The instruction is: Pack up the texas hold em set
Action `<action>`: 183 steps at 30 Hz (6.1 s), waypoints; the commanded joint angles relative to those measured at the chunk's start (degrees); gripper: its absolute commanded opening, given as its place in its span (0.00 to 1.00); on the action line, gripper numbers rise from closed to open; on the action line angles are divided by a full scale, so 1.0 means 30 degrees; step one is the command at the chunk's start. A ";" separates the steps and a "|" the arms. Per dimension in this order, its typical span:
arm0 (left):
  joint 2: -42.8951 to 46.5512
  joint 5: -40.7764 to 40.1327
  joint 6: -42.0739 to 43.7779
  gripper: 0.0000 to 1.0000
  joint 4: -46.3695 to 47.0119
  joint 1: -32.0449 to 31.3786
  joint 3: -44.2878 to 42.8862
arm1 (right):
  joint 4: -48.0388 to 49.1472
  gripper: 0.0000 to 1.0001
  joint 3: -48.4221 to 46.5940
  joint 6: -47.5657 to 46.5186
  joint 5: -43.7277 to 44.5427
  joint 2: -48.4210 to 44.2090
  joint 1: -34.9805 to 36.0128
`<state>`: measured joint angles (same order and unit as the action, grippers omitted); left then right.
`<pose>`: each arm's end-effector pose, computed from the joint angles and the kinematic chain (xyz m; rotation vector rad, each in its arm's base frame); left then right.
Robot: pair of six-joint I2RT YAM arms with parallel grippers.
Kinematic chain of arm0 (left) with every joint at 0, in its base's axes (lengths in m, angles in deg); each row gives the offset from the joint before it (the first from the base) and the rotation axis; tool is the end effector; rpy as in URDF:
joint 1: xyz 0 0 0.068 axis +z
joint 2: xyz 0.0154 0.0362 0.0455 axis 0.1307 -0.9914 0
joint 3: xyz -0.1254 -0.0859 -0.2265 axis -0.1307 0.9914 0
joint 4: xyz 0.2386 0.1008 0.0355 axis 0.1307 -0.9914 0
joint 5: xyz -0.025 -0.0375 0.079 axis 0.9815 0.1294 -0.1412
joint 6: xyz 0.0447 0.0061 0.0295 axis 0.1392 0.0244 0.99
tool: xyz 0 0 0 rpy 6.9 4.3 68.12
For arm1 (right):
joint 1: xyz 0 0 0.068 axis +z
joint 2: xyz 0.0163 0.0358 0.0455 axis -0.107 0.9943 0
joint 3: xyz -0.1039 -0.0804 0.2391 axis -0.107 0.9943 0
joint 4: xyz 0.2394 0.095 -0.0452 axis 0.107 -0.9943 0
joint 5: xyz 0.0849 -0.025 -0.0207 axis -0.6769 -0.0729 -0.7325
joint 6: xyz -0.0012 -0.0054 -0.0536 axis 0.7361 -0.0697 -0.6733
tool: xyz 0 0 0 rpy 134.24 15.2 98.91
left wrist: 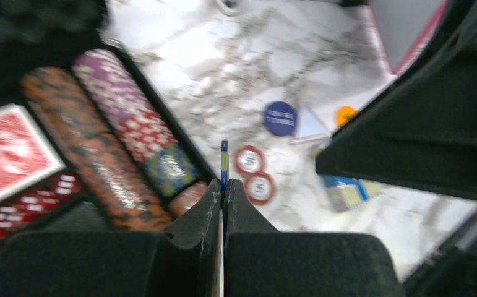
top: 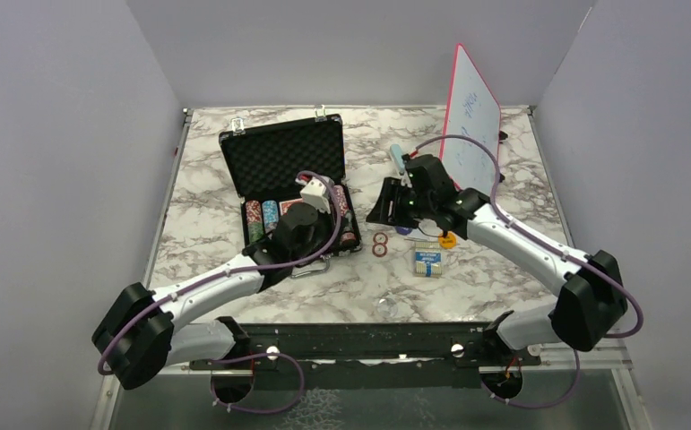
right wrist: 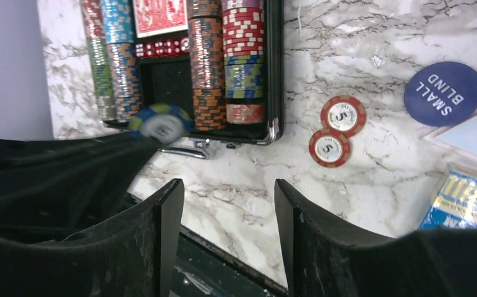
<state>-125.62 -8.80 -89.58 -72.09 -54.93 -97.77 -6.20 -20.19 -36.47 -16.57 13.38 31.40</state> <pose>0.1773 -0.1847 0.2365 0.1963 1.9449 -0.7562 0.2341 0.1862 0.2831 -0.0109 2.4564 0.8185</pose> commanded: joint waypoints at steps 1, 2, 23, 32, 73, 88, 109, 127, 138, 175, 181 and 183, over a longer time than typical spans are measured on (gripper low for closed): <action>0.0091 0.1225 0.5308 0.00 -0.4098 0.2271 -0.1667 | 0.1125 0.55 -0.0383 -0.1609 -0.1050 0.2024 0.0025; -0.0007 0.1895 0.6142 0.00 -0.4371 0.2648 -0.1824 | 0.1360 0.54 -0.0498 -0.1759 -0.1492 0.2515 0.0026; -0.2099 0.6215 1.1041 0.00 -0.2935 0.4139 -0.2760 | 0.5007 0.40 -0.2032 -0.0688 -0.3915 0.8746 0.0143; -0.2399 0.9187 1.2070 0.00 -0.3328 0.4406 -0.2966 | 0.4886 0.33 -0.1060 -0.1016 -0.3936 0.8909 0.0231; -0.6287 1.0434 1.6439 0.10 -0.7012 0.4387 -0.5606 | 0.4655 0.19 0.1331 -0.0954 -0.4032 0.7902 0.0286; -0.4110 0.8969 1.3419 0.50 -0.6029 0.4849 -0.6096 | 0.3497 0.34 0.0424 -0.0855 -0.2218 0.6166 0.0286; 0.2798 0.2061 0.3421 0.79 -0.4492 0.5142 -0.1592 | -0.1575 0.76 0.0053 -0.5287 0.5026 0.5460 0.1538; 0.3555 0.2272 0.2853 0.79 -0.3959 0.5142 -0.0455 | -0.1360 0.61 -0.1290 -0.4342 0.6720 0.8682 0.2536; 0.3717 0.2320 0.2442 0.79 -0.3889 0.5150 -0.0282 | -0.1213 0.46 -0.1613 -0.3790 0.6477 0.9076 0.2545; -0.0437 0.6875 -0.6175 0.60 0.0327 0.1238 0.1517 | -0.0504 0.36 0.0780 0.1023 0.2482 0.2437 0.2502; -0.1496 0.5946 -0.7041 0.50 0.2170 0.0563 0.1824 | 0.0035 0.37 0.1563 0.3561 0.1508 0.0542 0.2516; -0.1583 0.5932 -0.7411 0.50 0.3283 0.0465 0.2147 | 0.0081 0.37 0.1638 0.4087 0.1283 0.0176 0.2516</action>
<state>-129.75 11.78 -108.69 -71.89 -52.98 -93.09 -8.37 -16.28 -30.35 -9.58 16.95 38.78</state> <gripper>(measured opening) 0.505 0.408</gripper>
